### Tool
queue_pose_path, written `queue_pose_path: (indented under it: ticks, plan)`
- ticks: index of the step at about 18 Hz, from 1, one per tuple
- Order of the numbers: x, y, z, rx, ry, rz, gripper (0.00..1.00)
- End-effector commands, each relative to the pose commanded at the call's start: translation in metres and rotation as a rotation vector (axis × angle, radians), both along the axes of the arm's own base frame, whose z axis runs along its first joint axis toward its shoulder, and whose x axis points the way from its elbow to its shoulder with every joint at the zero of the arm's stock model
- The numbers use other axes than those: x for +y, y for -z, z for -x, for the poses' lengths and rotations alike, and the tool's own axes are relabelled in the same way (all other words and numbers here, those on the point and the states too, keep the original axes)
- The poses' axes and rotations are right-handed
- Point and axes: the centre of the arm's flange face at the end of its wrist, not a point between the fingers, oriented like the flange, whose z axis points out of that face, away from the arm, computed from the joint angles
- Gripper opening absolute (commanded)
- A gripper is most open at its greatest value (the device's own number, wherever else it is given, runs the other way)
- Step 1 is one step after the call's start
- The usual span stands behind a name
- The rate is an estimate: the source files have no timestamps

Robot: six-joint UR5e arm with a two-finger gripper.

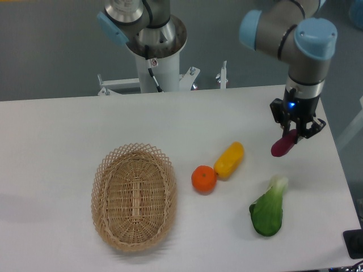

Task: Place the sweet potato on the table
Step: 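Lower the sweet potato onto the table and open the gripper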

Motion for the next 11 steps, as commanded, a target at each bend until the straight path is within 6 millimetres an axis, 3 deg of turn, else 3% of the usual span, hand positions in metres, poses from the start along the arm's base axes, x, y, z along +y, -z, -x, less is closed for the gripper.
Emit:
queue_pose_path:
  ticks: [4,6,11]
  plan:
    - [-0.001,0.042,0.007,-0.013,0.031,0.011,0.25]
    - [-0.003,0.058,0.001,-0.028,0.033,0.015,0.25]
    - [-0.011,0.079,-0.011,-0.064,0.024,0.024,0.27]
